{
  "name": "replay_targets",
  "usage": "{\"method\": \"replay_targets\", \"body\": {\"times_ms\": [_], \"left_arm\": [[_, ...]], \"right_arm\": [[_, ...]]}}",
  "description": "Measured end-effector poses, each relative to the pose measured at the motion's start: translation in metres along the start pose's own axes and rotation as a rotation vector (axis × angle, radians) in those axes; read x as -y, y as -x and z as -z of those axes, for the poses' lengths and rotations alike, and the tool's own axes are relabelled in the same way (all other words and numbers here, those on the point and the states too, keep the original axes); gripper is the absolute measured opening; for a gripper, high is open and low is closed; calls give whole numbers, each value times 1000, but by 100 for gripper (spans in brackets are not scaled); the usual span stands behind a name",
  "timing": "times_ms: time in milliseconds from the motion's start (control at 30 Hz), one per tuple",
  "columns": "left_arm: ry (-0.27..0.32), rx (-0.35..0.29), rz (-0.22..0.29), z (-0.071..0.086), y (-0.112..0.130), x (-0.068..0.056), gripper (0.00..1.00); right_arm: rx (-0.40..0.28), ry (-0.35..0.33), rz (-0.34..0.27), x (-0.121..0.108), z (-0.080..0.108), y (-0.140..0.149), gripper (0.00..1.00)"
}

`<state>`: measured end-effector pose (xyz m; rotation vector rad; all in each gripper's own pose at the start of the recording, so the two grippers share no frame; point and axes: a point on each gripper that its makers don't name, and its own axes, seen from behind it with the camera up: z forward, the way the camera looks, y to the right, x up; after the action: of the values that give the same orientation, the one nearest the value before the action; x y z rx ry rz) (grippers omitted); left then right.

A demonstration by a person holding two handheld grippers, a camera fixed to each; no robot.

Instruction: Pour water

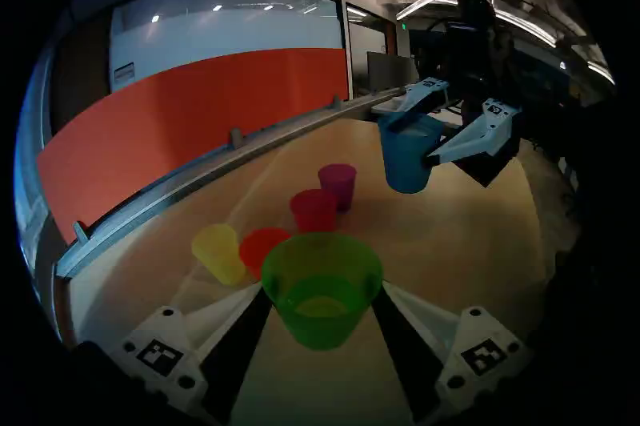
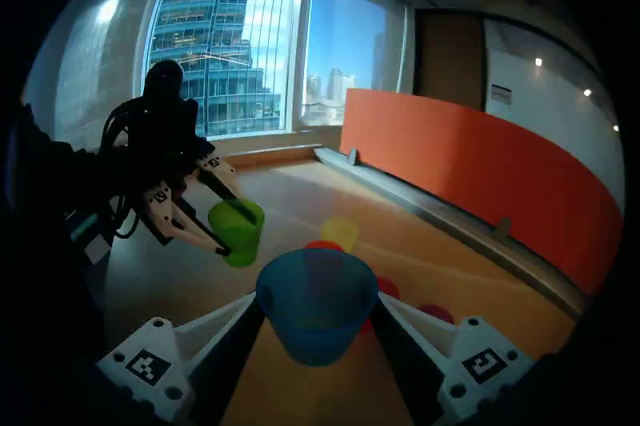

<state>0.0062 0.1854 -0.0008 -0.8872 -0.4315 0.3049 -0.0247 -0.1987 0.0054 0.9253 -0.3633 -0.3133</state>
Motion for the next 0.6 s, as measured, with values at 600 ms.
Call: {"method": "replay_targets", "body": {"times_ms": [600], "left_arm": [[19, 116, 0, -21, 41, 3, 84]], "right_arm": [[100, -34, 19, 11, -25, 43, 91]]}}
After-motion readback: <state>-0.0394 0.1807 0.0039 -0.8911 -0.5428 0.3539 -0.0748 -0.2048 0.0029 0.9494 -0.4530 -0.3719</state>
